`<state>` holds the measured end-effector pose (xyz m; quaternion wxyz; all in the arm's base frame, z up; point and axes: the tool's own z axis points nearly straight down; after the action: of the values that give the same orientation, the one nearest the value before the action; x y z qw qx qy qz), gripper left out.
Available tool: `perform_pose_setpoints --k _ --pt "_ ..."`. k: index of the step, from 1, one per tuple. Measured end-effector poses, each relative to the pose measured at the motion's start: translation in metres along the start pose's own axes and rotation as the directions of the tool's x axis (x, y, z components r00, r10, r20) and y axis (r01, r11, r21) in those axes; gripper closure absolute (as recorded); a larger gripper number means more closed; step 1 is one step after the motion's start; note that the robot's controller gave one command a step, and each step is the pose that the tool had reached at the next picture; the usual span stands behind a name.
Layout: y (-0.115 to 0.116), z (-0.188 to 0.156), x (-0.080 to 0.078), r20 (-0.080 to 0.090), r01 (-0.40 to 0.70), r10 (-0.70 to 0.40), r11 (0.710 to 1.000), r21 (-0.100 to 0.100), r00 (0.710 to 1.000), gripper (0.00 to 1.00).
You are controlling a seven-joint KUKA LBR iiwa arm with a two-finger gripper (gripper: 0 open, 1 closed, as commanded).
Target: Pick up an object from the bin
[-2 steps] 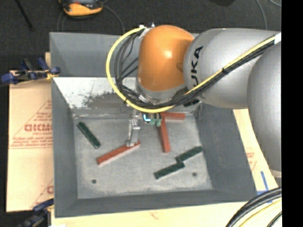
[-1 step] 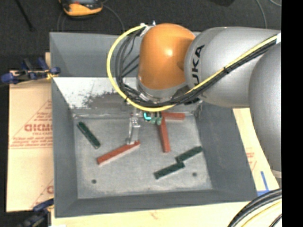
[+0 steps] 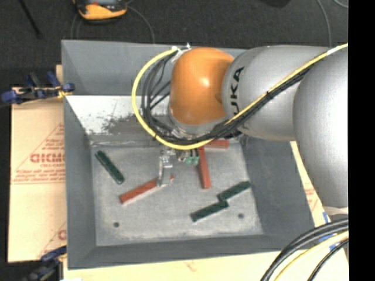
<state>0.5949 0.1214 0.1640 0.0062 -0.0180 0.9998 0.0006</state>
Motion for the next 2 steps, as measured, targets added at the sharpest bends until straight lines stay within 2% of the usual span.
perform_pose_setpoints --k 1,2 --pt "0.001 0.052 0.022 -0.006 -0.046 0.046 0.999 0.0 0.999 0.0" --pt "-0.008 0.093 -0.027 -0.007 0.038 -0.038 0.999 -0.001 0.999 1.0"
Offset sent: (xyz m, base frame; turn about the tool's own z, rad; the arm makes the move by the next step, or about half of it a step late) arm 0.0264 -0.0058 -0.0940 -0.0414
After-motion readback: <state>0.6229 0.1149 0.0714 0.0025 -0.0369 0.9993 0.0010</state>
